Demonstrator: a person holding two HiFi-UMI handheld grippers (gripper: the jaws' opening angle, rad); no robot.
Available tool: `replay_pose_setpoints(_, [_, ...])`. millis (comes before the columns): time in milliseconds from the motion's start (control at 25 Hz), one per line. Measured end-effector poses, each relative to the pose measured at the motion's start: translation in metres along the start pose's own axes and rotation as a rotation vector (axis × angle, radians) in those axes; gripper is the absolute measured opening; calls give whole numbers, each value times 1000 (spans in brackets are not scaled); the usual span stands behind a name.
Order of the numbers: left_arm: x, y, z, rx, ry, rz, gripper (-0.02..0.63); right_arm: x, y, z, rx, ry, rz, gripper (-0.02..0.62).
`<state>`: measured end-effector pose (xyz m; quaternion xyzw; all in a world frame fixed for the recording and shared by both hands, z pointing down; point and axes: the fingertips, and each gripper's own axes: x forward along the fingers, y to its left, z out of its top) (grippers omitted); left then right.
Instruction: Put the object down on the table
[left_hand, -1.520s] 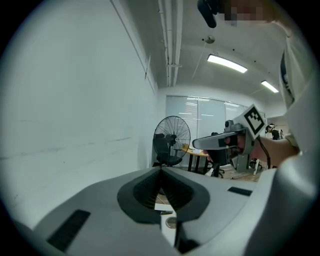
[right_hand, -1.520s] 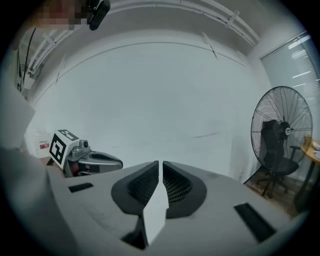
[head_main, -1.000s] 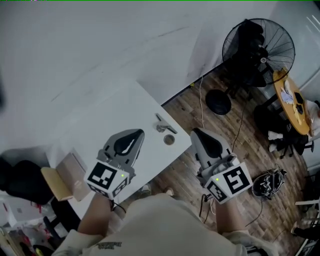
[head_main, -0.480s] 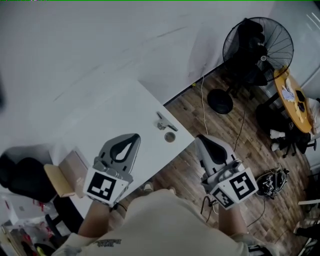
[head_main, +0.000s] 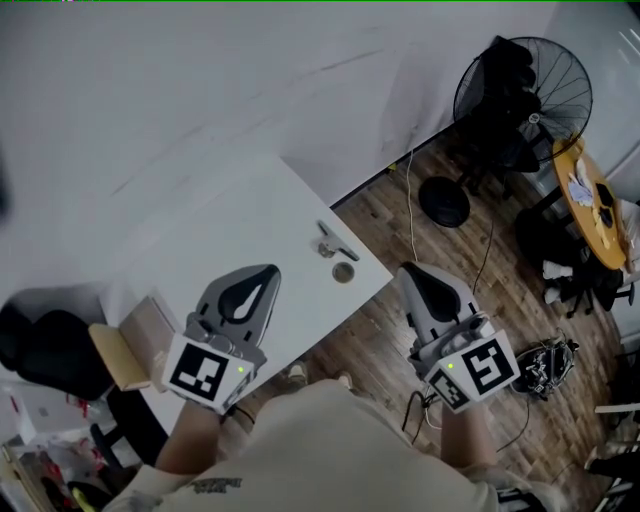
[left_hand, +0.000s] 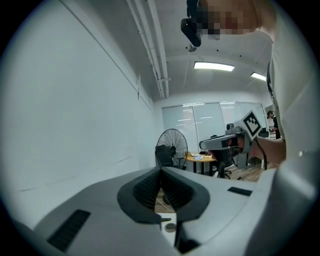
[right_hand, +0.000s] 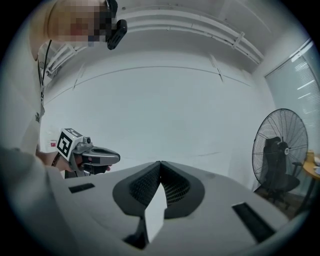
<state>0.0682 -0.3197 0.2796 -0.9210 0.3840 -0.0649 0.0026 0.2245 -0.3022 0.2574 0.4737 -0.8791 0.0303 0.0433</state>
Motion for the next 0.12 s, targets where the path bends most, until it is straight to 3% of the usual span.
replay_pose_setpoints(120, [0, 1, -4, 3, 20, -5, 21, 4, 0, -2, 10, 9, 7, 23])
